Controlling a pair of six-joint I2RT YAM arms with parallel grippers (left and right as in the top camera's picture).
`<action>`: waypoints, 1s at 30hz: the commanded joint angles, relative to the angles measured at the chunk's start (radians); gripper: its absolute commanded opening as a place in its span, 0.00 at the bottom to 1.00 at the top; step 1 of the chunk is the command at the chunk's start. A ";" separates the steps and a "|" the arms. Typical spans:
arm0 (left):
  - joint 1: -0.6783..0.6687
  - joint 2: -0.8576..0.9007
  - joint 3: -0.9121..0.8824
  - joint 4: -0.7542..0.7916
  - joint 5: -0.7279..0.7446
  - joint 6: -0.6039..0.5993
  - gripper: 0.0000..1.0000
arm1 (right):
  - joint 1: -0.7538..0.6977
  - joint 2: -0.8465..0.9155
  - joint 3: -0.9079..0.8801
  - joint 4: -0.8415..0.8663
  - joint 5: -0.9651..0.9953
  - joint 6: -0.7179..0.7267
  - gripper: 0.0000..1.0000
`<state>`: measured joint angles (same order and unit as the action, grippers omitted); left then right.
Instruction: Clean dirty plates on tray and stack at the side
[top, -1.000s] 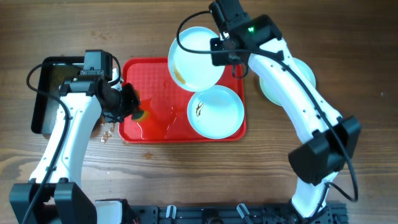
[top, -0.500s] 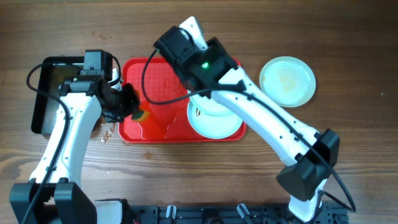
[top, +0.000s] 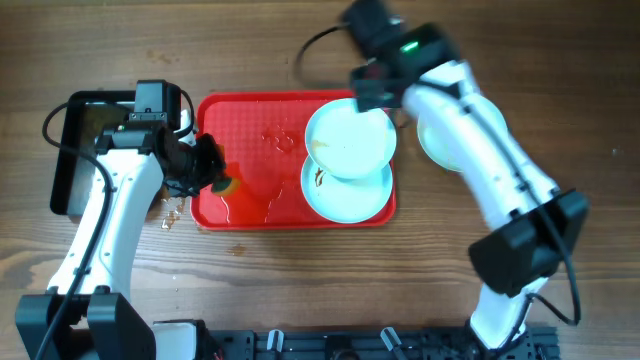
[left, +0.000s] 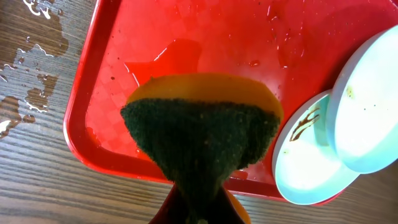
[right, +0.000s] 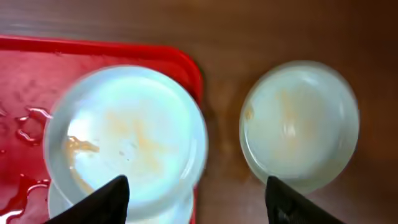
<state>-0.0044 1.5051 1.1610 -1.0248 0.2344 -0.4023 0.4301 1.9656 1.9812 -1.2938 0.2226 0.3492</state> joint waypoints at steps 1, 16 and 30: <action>0.000 -0.013 0.015 0.004 0.016 0.005 0.04 | -0.111 -0.008 -0.016 -0.057 -0.262 0.107 0.71; 0.000 -0.013 0.015 0.006 0.016 0.005 0.04 | -0.119 -0.008 -0.376 -0.028 -0.417 0.660 0.56; 0.000 -0.013 0.015 0.007 0.016 0.005 0.04 | 0.014 -0.008 -0.534 0.204 -0.367 0.877 0.60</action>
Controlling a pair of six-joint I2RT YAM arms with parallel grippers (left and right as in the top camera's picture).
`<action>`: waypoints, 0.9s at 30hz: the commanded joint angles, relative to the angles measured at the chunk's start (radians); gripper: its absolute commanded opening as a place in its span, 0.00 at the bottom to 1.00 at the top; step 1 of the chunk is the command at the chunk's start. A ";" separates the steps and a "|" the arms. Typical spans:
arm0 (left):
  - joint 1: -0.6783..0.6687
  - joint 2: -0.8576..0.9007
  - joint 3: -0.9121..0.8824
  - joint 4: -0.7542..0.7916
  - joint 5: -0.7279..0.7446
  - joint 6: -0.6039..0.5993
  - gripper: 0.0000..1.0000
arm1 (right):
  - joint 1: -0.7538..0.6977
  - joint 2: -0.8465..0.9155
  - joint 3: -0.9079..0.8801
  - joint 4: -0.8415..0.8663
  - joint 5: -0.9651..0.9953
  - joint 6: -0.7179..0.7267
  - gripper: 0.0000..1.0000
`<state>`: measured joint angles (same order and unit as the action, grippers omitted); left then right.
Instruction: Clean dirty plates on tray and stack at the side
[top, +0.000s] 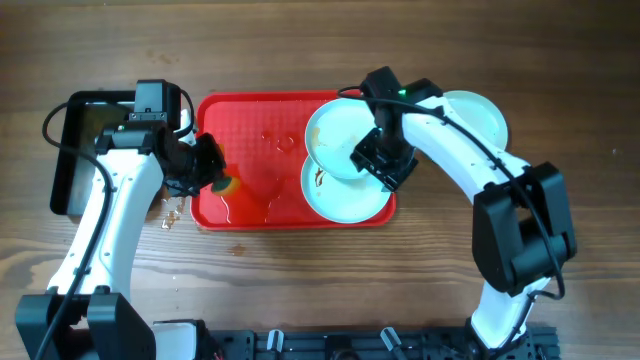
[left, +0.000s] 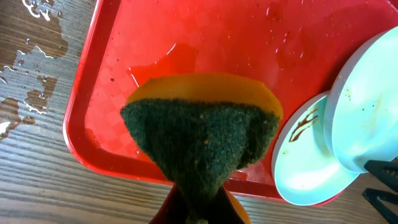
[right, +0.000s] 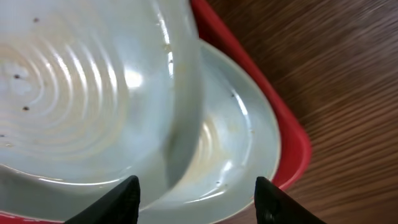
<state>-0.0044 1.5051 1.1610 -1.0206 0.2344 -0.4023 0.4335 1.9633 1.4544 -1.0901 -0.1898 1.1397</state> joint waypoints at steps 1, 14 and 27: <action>0.000 -0.013 0.015 0.003 0.016 0.005 0.04 | 0.015 -0.005 -0.008 -0.003 0.061 0.098 0.60; 0.000 -0.013 0.015 0.003 0.016 0.005 0.04 | 0.033 -0.003 -0.089 0.091 0.089 0.172 0.56; 0.000 -0.013 0.015 0.010 0.016 0.005 0.04 | 0.033 -0.003 -0.089 0.113 0.124 0.169 0.04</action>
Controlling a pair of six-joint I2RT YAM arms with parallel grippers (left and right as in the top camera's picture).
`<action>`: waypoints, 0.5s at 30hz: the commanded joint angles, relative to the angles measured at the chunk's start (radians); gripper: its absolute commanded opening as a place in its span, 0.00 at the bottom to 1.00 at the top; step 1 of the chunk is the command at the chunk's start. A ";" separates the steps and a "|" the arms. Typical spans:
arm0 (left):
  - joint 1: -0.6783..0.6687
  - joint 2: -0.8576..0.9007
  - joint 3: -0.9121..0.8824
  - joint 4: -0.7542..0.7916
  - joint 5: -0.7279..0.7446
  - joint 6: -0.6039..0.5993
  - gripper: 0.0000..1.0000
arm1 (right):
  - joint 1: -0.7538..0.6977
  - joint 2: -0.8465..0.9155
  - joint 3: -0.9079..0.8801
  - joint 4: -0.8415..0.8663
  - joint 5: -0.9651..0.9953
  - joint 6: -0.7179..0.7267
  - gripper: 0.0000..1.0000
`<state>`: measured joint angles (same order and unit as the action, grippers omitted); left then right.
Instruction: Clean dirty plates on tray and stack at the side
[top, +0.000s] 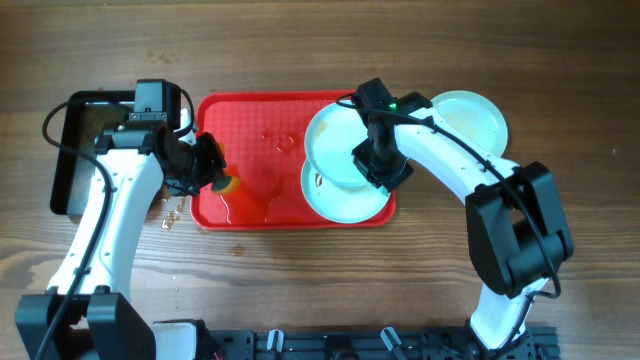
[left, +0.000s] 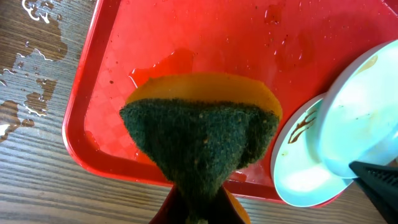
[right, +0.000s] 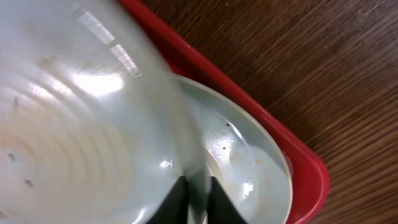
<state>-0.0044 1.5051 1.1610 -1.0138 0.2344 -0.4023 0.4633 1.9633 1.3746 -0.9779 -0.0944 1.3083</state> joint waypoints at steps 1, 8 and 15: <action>0.000 -0.013 0.015 0.003 0.016 0.005 0.04 | 0.003 -0.003 -0.009 0.001 0.028 -0.003 0.04; 0.000 -0.013 0.015 0.003 0.016 0.005 0.04 | 0.003 -0.003 -0.008 0.066 0.027 -0.274 0.04; 0.000 -0.013 0.015 0.003 0.016 0.005 0.04 | 0.003 -0.004 0.000 0.111 0.027 -0.396 0.04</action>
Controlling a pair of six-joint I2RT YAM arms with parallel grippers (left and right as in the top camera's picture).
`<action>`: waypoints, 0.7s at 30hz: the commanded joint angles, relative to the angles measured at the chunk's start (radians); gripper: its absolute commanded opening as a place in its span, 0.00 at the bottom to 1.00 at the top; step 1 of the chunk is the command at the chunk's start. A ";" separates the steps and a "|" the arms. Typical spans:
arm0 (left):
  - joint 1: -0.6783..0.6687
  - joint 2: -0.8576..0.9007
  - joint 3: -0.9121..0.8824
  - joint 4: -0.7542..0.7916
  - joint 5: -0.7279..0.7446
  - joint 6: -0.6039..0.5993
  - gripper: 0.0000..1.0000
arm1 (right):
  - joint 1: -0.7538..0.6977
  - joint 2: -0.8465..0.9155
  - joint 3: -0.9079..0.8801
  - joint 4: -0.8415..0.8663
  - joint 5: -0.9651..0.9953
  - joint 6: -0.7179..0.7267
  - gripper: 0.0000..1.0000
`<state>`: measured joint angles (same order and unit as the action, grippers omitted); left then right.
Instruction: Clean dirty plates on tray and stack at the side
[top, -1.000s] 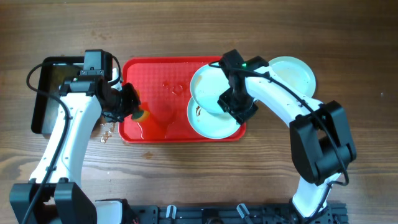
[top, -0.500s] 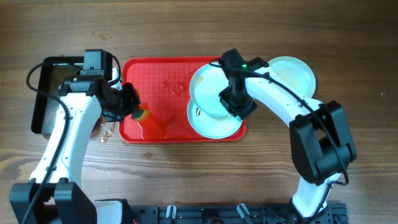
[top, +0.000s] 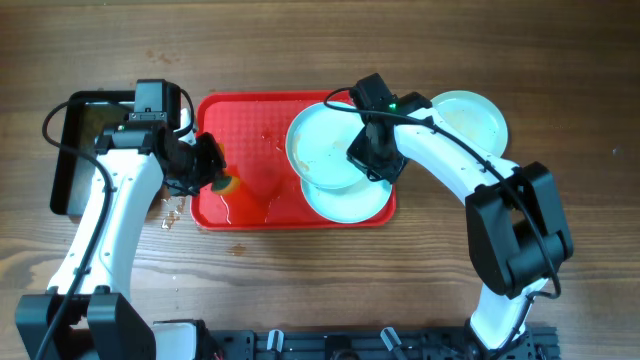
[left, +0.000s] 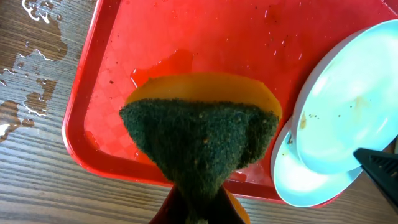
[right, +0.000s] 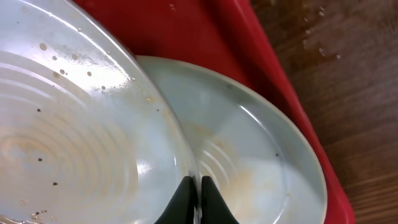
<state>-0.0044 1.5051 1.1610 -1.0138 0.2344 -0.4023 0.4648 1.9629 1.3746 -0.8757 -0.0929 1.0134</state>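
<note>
A red tray (top: 250, 120) holds two dirty white plates. My right gripper (right: 194, 198) is shut on the rim of the upper plate (top: 322, 145), which is tilted and overlaps the lower plate (top: 352, 203). Specks and pale smears show on the upper plate (right: 74, 155) and the lower plate (right: 261, 168). Over the tray's left edge, my left gripper (top: 212, 176) is shut on a sponge (left: 199, 137), green scouring face up with a yellow layer behind. The sponge hides the left fingertips. The upper plate (left: 348, 112) lies just to the right of the sponge.
A third white plate (top: 470, 115) lies on the wooden table right of the tray. A black container (top: 80, 150) stands at the left. Water is pooled on the tray (left: 161, 62) and spilled on the wood (left: 31, 50) beside it.
The upper plate, held by my right gripper, has shifted left over the tray and now shows more of its face. My left gripper and the sponge have not moved.
My right gripper first stood open high above the tray's plates and the plate on the table. Then it was low and open at the upper plate's rim, then shut on that rim. Now that plate sits further left. My left gripper held the sponge still throughout.
</note>
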 joint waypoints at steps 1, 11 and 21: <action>0.000 -0.013 0.015 0.003 0.016 0.005 0.04 | 0.002 -0.003 0.005 0.016 0.026 -0.132 0.04; 0.000 -0.013 0.015 0.003 0.016 0.005 0.04 | 0.002 -0.059 0.111 -0.016 0.006 -0.346 0.04; 0.000 -0.013 0.015 0.004 0.016 0.005 0.04 | 0.003 -0.122 0.120 -0.017 0.003 -0.480 0.04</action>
<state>-0.0044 1.5051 1.1610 -1.0138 0.2344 -0.4023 0.4652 1.8713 1.4681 -0.8902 -0.0925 0.6094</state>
